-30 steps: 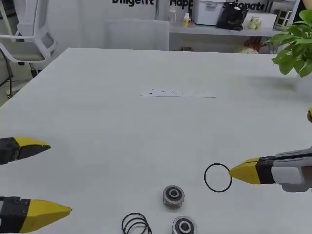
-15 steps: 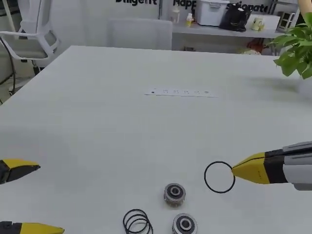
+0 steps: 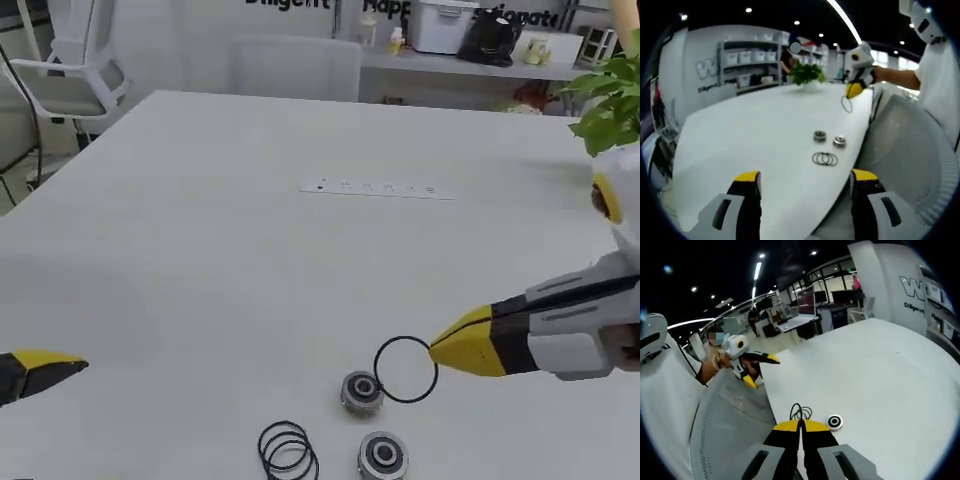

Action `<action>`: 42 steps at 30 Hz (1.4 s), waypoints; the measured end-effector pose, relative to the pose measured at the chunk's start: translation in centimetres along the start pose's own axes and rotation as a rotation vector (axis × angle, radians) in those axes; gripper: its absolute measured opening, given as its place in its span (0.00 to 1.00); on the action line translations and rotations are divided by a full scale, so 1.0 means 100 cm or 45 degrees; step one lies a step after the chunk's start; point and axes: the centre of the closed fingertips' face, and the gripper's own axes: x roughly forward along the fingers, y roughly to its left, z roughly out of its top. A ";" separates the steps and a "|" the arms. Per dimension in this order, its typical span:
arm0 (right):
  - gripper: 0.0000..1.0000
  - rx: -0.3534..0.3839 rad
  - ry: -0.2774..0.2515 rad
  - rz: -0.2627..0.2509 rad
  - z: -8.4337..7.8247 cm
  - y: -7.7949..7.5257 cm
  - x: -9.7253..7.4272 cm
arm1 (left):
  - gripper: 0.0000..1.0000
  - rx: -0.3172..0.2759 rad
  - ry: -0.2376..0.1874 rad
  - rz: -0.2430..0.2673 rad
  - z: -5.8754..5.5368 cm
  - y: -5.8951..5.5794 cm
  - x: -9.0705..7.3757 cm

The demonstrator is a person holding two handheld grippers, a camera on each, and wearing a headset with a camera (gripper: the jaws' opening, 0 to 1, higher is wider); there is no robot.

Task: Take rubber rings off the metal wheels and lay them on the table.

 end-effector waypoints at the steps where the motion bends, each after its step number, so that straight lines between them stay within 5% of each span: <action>1: 0.00 -0.009 0.011 0.007 -0.001 0.001 0.003 | 0.74 -0.002 0.000 0.000 0.000 0.000 0.000; 20: 0.00 -0.088 0.138 0.156 -0.006 0.017 0.069 | 0.72 -0.033 -0.011 0.016 -0.001 -0.003 -0.004; 42: 0.00 -0.109 0.308 0.134 -0.032 -0.003 0.111 | 0.73 -0.003 -0.039 0.002 0.013 -0.001 0.001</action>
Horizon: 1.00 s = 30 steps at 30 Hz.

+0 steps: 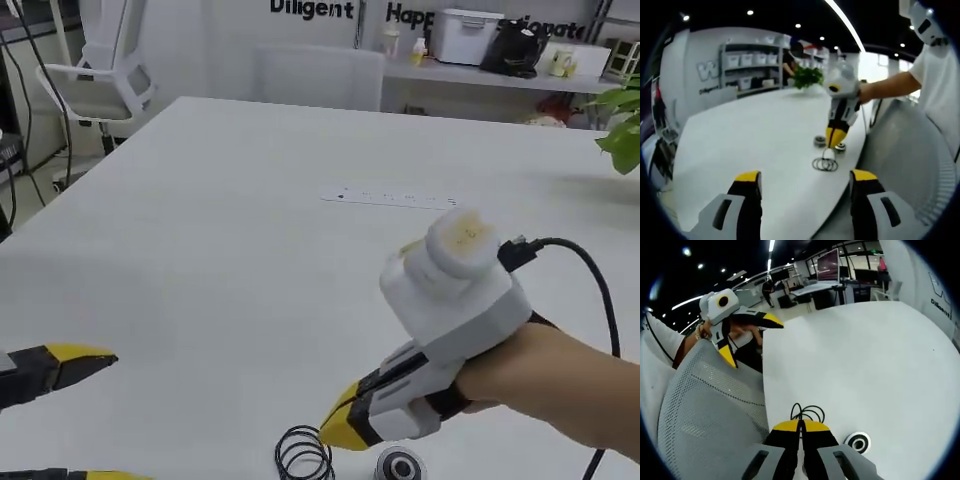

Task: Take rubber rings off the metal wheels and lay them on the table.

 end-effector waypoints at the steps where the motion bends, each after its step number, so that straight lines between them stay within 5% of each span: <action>1: 0.00 0.007 0.002 -0.002 -0.001 -0.001 0.001 | 0.72 0.001 -0.001 0.000 0.000 0.000 0.000; 30: 0.00 0.077 0.049 -0.047 -0.009 -0.023 0.023 | 0.72 -0.022 0.002 0.002 -0.005 0.001 0.000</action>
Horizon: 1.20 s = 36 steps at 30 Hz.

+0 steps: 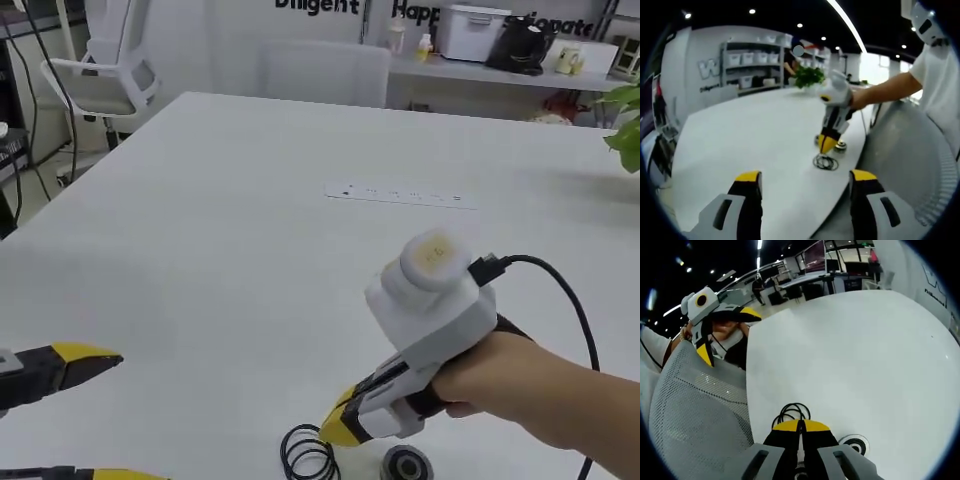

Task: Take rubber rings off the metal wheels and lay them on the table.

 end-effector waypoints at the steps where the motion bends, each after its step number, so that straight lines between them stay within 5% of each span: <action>1: 0.00 0.001 0.001 -0.001 0.000 0.000 0.000 | 0.72 0.000 0.000 0.000 0.000 0.000 0.000; 24: 0.05 -0.049 0.041 -0.017 -0.006 -0.001 0.006 | 0.71 0.002 0.011 0.009 -0.002 0.002 -0.001; 36: 0.06 -0.061 0.003 -0.024 -0.004 0.000 -0.016 | 0.72 0.002 0.013 -0.002 -0.003 0.000 0.002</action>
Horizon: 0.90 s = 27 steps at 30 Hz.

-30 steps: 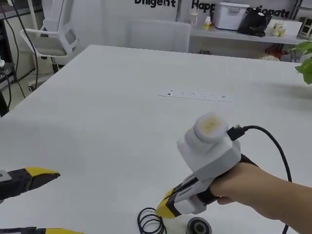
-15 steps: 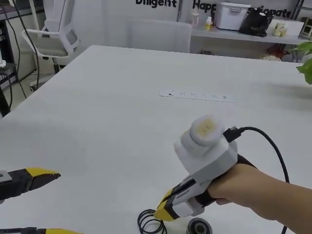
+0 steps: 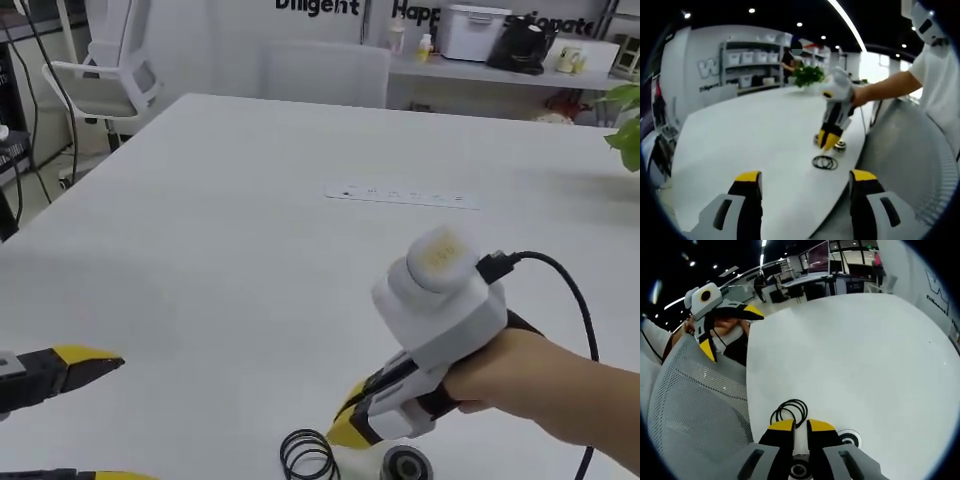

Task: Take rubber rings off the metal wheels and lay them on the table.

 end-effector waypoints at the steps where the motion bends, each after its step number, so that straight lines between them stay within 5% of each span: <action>1: 0.07 -0.005 -0.004 0.002 0.000 0.001 -0.002 | 0.72 0.001 0.001 -0.001 0.000 0.000 0.000; 18: 0.28 -0.138 -0.092 -0.030 0.015 0.015 -0.045 | 0.74 -0.003 0.024 -0.031 -0.002 -0.003 0.007; 27: 0.43 -0.210 -0.209 -0.063 0.035 0.023 -0.079 | 0.75 0.006 0.027 -0.040 0.001 -0.004 0.008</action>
